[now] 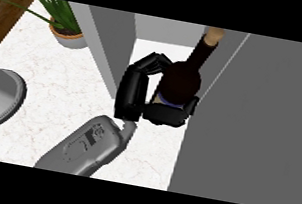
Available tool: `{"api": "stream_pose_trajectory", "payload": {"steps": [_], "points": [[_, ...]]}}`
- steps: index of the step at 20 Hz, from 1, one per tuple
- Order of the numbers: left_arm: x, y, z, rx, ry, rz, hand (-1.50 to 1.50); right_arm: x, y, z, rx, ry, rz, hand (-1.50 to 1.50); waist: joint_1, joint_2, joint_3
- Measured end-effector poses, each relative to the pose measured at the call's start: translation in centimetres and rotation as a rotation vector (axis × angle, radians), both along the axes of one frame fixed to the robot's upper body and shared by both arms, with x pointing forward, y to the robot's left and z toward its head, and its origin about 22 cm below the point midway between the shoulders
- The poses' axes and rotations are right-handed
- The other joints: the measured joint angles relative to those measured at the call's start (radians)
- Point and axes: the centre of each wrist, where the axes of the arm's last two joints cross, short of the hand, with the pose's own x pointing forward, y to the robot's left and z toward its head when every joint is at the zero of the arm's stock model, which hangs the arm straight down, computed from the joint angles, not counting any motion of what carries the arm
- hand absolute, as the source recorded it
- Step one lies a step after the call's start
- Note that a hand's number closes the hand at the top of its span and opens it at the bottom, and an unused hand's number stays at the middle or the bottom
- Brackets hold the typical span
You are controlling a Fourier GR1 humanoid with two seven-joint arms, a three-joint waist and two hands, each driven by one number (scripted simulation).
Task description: Pick up the wine, place it into the cabinet and close the cabinet
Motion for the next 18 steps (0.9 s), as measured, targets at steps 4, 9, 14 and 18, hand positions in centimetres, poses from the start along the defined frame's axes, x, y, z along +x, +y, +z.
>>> {"api": "stream_pose_trajectory", "payload": {"steps": [4, 9, 14, 18], "points": [[0.4, 0.6, -1.2, 0.037, -0.015, 0.021, 1.5, 0.0, 0.0, 0.1, 0.003, 0.003, 0.001, -1.5, 0.001, 0.0, 0.0], [1.1, 1.4, -2.9, 0.055, -0.027, 0.05, 1.5, 0.0, 0.3, 0.1, 0.014, 0.003, 0.013, -1.5, 0.001, 0.0, 0.0], [2.2, 2.8, -3.7, 0.046, -0.031, 0.084, 1.5, -0.2, 0.2, -0.4, 0.015, 0.005, 0.01, -1.5, 0.002, 0.0, 0.0], [3.4, 3.4, -3.6, 0.036, -0.021, 0.105, 1.5, -0.3, 0.2, -0.6, 0.015, 0.011, 0.015, -1.5, 0.0, 0.0, 0.0]]}}
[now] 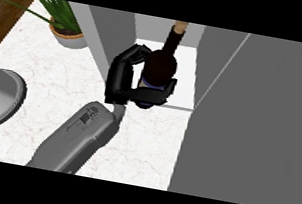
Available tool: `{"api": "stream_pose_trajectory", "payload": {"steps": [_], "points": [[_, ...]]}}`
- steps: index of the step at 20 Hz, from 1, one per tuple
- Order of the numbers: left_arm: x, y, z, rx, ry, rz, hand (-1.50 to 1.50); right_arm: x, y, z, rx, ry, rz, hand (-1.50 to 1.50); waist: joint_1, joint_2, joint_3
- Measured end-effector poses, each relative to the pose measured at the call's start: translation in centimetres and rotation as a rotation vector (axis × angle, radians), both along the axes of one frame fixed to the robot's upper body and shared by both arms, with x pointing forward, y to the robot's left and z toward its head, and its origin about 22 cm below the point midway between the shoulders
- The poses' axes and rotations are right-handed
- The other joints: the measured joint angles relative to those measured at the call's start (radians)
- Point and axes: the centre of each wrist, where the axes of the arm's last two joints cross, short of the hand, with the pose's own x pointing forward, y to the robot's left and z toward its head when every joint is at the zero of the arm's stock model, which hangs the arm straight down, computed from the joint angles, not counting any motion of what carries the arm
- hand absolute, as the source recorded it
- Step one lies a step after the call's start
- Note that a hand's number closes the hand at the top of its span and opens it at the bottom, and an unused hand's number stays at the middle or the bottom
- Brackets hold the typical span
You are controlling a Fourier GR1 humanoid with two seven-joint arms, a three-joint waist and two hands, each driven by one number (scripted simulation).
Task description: Pick up the wine, place it into the cabinet and close the cabinet
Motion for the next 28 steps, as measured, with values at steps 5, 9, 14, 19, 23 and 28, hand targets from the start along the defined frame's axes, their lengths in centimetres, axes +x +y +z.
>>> {"api": "stream_pose_trajectory", "payload": {"steps": [5, 9, 14, 19, 23, 28], "points": [[1.8, 0.5, 0.4, -0.002, 0.023, -0.017, 1.5, 0.3, -0.2, 0.1, 0.001, -0.012, -0.013, -1.5, 0.0, 0.001, 0.0], [2.9, 0.5, 0.3, -0.015, 0.053, -0.024, 1.5, 0.4, -0.4, 0.0, 0.0, -0.016, -0.015, -1.5, -0.003, 0.002, 0.0], [4.4, 0.3, 0.3, 0.008, 0.081, -0.009, 1.5, 0.1, -0.4, -0.3, 0.004, -0.001, -0.003, -1.5, -0.011, 0.002, 0.0], [5.5, 0.4, 0.3, 0.013, 0.087, 0.007, 1.5, 0.4, -0.6, -0.3, -0.003, -0.009, -0.007, -1.5, -0.011, 0.003, 0.0], [6.5, 0.6, 0.5, 0.046, 0.056, 0.031, 1.5, 0.5, -0.5, -0.1, 0.003, -0.008, 0.0, -1.5, -0.014, 0.004, 0.0], [7.6, 1.0, 0.9, 0.077, 0.009, 0.073, 1.5, 0.4, -0.2, -0.4, 0.006, -0.004, 0.021, -1.5, -0.017, 0.006, -0.001]]}}
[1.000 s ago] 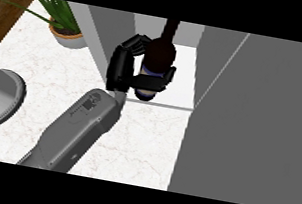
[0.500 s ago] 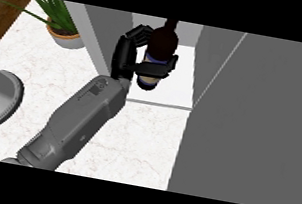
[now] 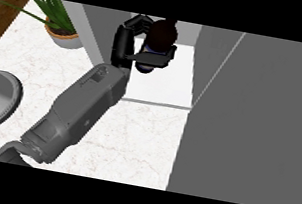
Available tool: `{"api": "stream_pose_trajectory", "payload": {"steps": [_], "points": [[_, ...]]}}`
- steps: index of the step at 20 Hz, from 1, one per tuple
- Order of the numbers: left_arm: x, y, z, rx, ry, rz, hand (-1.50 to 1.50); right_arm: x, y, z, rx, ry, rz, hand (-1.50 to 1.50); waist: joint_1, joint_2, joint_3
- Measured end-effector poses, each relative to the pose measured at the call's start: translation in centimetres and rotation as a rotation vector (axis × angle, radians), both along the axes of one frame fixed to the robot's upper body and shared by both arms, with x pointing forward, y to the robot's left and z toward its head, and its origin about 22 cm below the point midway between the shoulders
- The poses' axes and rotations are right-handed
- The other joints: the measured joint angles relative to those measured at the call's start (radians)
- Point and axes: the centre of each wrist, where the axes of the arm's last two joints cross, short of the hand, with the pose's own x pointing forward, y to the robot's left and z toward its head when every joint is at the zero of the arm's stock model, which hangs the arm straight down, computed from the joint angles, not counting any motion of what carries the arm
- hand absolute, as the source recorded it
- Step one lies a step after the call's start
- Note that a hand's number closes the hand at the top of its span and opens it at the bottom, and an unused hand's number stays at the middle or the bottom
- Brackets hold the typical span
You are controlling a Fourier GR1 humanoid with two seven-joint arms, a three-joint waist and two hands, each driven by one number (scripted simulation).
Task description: Pick up the wine, place it into the cabinet and close the cabinet
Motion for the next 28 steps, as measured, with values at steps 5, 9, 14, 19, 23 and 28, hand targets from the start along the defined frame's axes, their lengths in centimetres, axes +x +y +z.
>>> {"api": "stream_pose_trajectory", "payload": {"steps": [5, 9, 14, 19, 23, 28], "points": [[0.7, 0.0, 0.2, 0.014, -0.025, 0.018, 1.5, 0.2, 0.1, 0.0, 0.001, -0.009, 0.009, -1.5, -0.006, 0.002, 0.0], [1.3, 0.0, 0.6, -0.013, -0.006, 0.035, 1.5, 0.1, 0.1, -0.2, 0.008, -0.011, 0.011, -1.5, -0.012, 0.004, 0.0], [1.4, 0.1, 0.4, -0.095, 0.029, 0.047, 1.5, 0.1, 0.4, -0.2, 0.021, -0.006, 0.025, -1.5, -0.022, 0.006, 0.001], [1.5, 0.3, 0.2, -0.134, 0.037, 0.039, 1.5, 0.1, 0.5, -0.5, 0.019, -0.008, 0.039, -1.5, -0.026, 0.004, 0.004], [1.6, 0.3, 0.1, -0.143, 0.044, 0.033, 1.5, 0.3, 0.5, -0.2, 0.016, -0.009, 0.036, -1.5, -0.027, 0.004, 0.004], [1.6, 0.5, -0.2, -0.135, 0.034, 0.049, 1.5, 0.3, 0.6, -0.1, 0.016, -0.017, 0.043, -1.5, -0.033, 0.007, 0.004]]}}
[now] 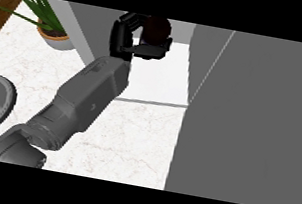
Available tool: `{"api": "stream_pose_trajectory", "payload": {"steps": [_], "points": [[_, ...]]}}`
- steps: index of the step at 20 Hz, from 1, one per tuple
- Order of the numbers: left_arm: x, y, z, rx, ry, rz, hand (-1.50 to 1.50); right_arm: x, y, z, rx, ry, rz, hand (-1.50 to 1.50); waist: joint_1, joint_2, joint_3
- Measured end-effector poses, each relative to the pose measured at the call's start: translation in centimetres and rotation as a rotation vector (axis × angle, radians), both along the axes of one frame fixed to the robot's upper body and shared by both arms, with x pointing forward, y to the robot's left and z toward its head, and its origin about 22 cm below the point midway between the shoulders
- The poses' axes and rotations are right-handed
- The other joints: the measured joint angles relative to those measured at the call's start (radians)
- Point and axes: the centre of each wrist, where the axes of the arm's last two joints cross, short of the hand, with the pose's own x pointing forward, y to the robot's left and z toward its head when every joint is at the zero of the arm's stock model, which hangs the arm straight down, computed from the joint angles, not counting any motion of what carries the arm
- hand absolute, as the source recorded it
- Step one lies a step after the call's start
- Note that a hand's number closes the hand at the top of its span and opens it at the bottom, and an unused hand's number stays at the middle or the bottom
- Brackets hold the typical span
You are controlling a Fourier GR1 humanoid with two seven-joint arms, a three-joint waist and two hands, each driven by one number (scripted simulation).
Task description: Pick up the wine, place it into the cabinet and close the cabinet
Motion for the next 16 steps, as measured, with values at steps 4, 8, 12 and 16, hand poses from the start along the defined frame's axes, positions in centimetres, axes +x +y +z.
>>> {"api": "stream_pose_trajectory", "payload": {"steps": [4, 8, 12, 16], "points": [[-0.2, 0.1, -0.6, 0.027, 0.024, 0.02, -1.5, 0.0, 0.2, -0.1, -0.001, 0.007, 0.011, -1.5, -0.002, 0.002, 0.0], [-0.2, 0.3, -0.8, 0.057, 0.045, 0.03, -1.5, 0.2, 0.2, -0.1, 0.004, 0.0, 0.012, -1.5, -0.004, 0.003, 0.0], [-0.4, 0.4, -1.2, 0.098, 0.054, 0.043, -1.5, 0.1, 0.4, -0.1, 0.009, 0.006, 0.016, -1.5, -0.003, 0.003, 0.0], [-0.9, 0.8, -2.4, 0.142, 0.074, 0.069, -1.5, 0.1, 0.4, -0.1, 0.007, -0.008, 0.02, -1.5, -0.009, 0.009, -0.002]]}}
